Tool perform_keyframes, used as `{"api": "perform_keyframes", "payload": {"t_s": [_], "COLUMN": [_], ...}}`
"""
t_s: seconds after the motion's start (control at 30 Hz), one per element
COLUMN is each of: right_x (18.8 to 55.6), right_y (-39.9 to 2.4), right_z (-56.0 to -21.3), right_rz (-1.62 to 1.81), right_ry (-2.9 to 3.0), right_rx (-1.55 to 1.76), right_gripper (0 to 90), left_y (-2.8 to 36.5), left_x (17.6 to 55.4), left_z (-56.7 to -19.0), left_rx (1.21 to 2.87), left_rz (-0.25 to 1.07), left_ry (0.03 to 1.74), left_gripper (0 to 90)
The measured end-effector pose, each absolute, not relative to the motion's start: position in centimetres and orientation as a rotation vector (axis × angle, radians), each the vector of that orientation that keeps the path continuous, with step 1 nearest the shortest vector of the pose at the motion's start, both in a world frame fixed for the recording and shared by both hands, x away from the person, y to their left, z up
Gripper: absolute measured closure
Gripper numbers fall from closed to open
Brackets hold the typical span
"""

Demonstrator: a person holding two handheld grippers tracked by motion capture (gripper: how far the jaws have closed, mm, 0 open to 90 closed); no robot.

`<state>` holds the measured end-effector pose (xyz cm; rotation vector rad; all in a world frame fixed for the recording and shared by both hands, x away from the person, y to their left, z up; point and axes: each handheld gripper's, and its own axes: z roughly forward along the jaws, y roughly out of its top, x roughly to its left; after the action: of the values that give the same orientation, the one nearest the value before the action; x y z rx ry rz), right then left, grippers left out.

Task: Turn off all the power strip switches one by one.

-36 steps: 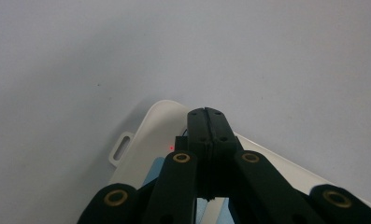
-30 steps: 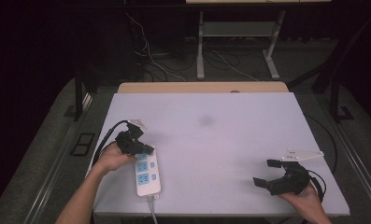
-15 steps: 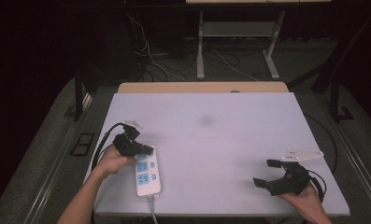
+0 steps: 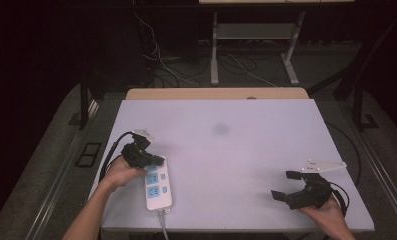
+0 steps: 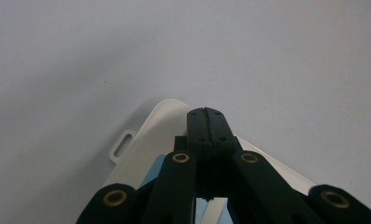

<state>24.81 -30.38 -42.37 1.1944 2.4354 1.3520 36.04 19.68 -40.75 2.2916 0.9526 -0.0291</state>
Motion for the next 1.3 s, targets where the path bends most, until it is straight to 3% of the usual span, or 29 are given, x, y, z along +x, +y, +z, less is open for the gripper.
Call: {"api": "perform_keyframes", "payload": {"t_s": [0.33,0.77,1.0,1.3], "right_x": [24.7,24.6,24.6,24.6], "right_y": [-30.4,-30.3,-30.2,-30.2], "right_z": [-42.3,-42.2,-42.2,-42.1], "right_rz": [1.356,1.379,1.388,1.396], "right_ry": [2.43,2.425,2.428,2.426], "right_rx": [1.202,1.2,1.192,1.193], "right_gripper": [0.9,1.0,1.0,1.0], "left_y": [19.9,21.0,21.2,21.1], "left_x": [35.5,33.6,31.5,29.2], "left_z": [-39.4,-37.0,-36.4,-36.6], "left_rx": [2.251,2.066,1.965,1.823], "left_rz": [0.006,0.177,0.232,0.257], "left_ry": [0.941,0.981,0.951,0.933], "left_gripper": [89.4,88.9,75.9,45.4]}}
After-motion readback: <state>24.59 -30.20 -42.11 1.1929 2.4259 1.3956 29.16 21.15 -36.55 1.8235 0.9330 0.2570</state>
